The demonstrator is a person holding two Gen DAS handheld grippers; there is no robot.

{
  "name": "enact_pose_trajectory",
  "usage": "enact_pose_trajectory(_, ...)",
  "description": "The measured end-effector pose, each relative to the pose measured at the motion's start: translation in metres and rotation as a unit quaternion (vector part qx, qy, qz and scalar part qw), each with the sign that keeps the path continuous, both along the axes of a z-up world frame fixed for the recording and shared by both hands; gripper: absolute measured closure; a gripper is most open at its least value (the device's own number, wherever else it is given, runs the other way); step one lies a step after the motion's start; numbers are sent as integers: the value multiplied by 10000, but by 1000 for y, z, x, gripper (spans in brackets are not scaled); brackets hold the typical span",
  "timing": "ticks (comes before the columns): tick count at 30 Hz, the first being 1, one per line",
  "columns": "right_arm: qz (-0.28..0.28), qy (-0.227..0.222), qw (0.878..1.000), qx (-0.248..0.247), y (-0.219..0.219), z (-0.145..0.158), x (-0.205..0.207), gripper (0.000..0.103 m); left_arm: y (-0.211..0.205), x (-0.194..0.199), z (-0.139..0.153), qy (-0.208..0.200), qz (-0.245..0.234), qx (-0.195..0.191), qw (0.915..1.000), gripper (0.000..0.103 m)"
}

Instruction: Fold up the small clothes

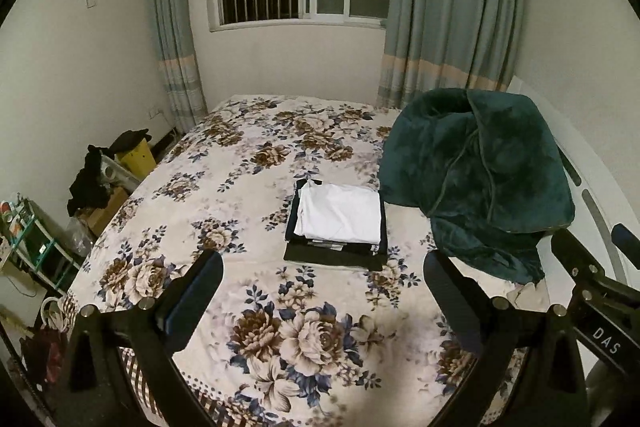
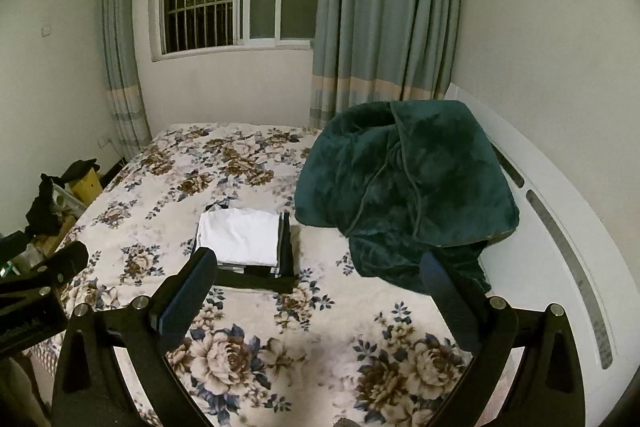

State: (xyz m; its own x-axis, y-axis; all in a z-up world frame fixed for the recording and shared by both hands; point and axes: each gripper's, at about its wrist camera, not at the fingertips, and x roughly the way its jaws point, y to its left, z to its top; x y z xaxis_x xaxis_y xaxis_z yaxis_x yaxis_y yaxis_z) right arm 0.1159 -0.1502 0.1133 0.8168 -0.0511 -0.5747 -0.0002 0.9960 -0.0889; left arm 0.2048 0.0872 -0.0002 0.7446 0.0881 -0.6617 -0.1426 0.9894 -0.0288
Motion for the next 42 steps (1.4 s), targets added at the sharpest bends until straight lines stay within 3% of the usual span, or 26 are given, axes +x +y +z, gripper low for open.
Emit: enact_pose_trajectory(42,275,-127,9995,103,3,31,-15,0,-1,-31,22,-243,149,90,9996,0)
